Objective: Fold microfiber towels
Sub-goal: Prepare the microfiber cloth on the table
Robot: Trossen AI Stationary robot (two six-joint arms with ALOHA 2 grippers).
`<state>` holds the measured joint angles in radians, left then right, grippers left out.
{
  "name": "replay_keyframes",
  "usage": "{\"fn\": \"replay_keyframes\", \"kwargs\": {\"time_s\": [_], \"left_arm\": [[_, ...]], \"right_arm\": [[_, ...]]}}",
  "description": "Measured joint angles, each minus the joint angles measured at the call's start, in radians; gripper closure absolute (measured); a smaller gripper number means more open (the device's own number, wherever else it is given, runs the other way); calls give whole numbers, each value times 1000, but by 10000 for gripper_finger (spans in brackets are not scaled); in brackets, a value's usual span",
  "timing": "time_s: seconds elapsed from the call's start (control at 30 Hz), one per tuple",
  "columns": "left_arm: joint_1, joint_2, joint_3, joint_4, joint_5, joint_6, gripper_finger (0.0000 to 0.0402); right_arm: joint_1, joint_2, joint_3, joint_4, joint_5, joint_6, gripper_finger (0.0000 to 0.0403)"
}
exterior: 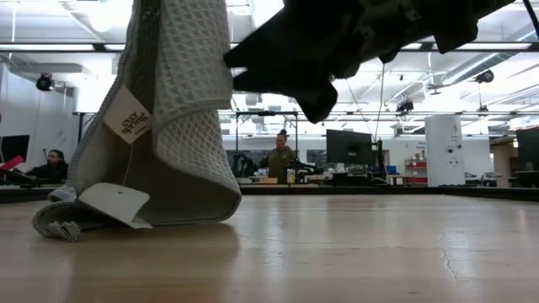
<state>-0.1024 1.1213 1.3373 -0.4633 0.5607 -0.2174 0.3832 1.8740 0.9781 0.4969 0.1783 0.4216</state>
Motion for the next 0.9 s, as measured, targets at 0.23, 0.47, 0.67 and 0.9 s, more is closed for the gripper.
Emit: {"fn": "replay_keyframes", "kwargs": {"time_s": [0.23,0.47,0.67,0.9], "left_arm": [[0,0,0,0,6,0,401],[0,0,0,-1,9,0,401],[0,0,0,-1,10,0,401],[0,0,0,-1,11,0,401]], "right_arm": [[0,-3,-6,-32,3,79,242],[0,-3,-21,-29,-2,154,216],[-1,-3,-25,-21,-57,155,202],[0,-3,-12,-3,-84,130,202]]}}
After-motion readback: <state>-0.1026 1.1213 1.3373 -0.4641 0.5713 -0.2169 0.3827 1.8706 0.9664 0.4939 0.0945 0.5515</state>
